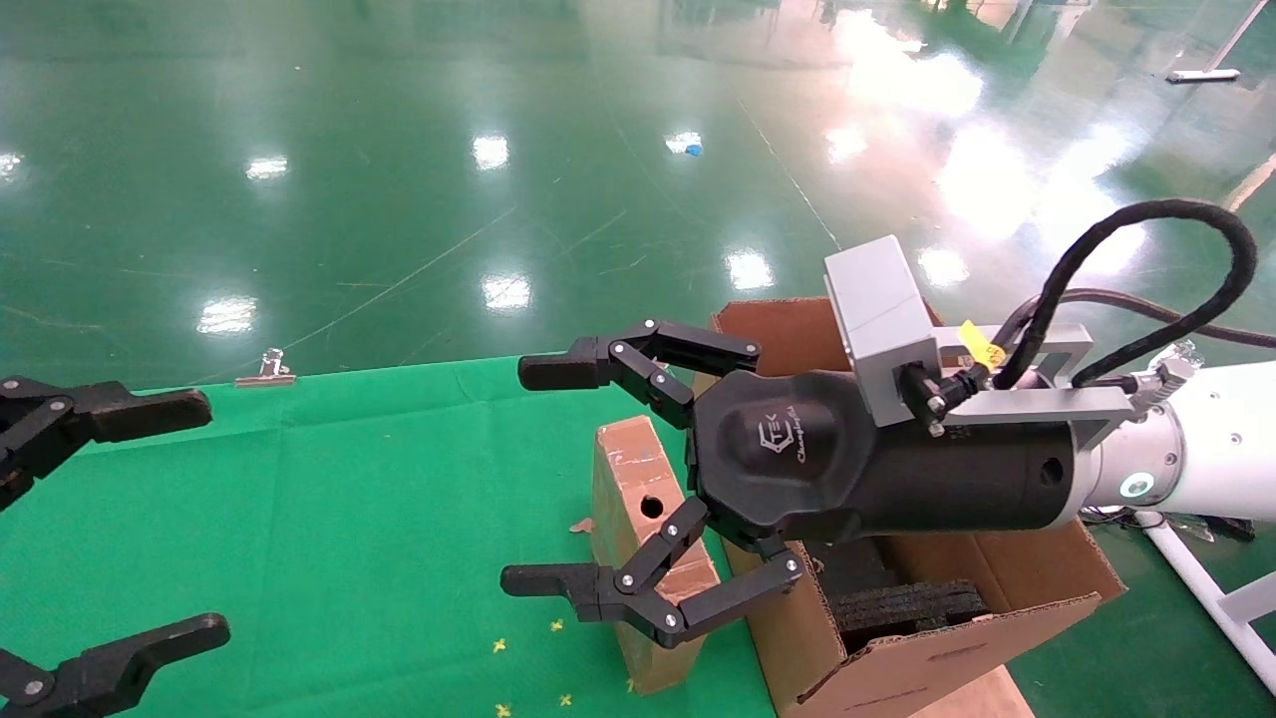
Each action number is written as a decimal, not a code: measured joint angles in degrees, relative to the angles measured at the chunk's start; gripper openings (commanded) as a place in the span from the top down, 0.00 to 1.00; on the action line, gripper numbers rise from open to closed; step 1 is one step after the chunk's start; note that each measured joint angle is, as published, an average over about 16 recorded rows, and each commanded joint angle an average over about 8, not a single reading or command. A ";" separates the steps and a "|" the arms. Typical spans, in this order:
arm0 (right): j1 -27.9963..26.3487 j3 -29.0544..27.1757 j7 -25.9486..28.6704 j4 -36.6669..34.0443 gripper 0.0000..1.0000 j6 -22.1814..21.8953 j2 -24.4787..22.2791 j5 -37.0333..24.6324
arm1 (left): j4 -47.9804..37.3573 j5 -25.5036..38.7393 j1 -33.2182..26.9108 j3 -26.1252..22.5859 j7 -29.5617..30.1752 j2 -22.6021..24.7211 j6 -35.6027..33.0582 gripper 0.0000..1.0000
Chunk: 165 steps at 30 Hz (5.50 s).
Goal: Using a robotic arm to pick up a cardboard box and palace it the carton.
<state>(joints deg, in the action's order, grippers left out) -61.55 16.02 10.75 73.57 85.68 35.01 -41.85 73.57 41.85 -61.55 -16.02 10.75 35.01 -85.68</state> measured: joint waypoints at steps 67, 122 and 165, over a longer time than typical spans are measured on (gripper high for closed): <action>-63.17 70.24 25.47 4.08 0.00 2.29 21.17 -41.03 | -0.06 -0.14 -0.08 -0.23 -0.13 -0.07 0.06 0.00; -56.12 78.85 65.24 -26.69 1.00 3.03 31.14 -34.52 | -0.06 -0.30 -0.13 -0.46 -0.24 -0.17 0.16 1.00; -75.79 75.31 53.21 -43.23 1.00 1.57 5.53 -39.24 | -0.06 -0.41 -0.16 -0.62 -0.32 -0.23 0.23 0.57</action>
<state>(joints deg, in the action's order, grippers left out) -137.34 91.32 63.96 30.34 87.25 40.54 -81.10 73.50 41.44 -61.71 -16.63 10.42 34.78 -85.45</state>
